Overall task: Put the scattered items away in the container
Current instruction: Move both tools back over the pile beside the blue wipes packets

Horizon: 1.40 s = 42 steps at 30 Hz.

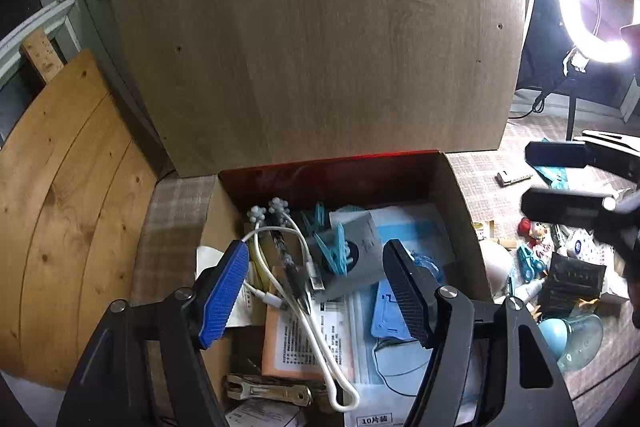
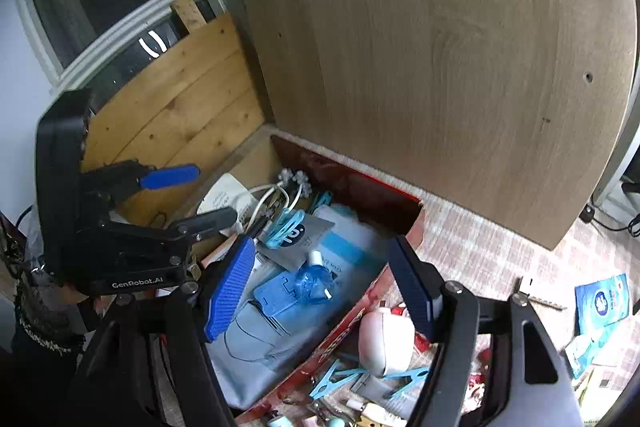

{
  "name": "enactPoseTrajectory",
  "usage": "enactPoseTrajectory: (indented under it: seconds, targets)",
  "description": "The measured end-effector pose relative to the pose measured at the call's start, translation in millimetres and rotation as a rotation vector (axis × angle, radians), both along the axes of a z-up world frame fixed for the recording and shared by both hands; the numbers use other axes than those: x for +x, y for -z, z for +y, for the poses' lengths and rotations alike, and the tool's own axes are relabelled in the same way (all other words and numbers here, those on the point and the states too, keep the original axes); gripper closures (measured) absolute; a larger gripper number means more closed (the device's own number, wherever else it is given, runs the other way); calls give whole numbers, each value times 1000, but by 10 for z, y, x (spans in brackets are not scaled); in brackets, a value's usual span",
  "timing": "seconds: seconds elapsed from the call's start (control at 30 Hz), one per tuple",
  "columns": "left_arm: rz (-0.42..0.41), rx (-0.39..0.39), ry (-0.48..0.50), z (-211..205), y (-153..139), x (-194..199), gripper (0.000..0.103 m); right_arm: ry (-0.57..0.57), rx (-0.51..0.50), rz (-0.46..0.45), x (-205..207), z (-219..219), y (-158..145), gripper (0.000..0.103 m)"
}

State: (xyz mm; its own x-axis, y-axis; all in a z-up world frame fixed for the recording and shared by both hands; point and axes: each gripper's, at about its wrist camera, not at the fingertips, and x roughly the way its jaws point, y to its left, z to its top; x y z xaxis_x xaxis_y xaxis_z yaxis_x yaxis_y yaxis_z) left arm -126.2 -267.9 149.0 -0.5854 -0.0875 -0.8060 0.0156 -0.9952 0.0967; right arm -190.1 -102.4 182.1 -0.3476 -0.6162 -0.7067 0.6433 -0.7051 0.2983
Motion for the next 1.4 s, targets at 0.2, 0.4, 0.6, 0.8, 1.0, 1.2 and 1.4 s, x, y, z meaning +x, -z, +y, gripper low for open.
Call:
enactPoseTrajectory:
  seconds: [0.2,0.4,0.6,0.8,1.0,1.2,1.4]
  targets:
    - [8,46,42,110,-9,23,37,66,8,1,-54,353,-13,35]
    - [2,62,127,444,-88,-48,37,132,28,2,-75,837,-33,35]
    - [-36,71,239,854,-58,-70,37,198,38,-2,-13,1411,17,35]
    - [-82,43,343,1307,68,-44,37,246,112,-3,37,1934,172,35]
    - [-111,13,437,1712,106,-193,38,318,150,-12,-7,2436,249,35]
    - [-145,-34,595,2181,133,-602,40,346,219,-56,-123,2859,312,35]
    - [-218,-115,730,2606,379,-1030,49,370,232,-215,-420,3131,575,35]
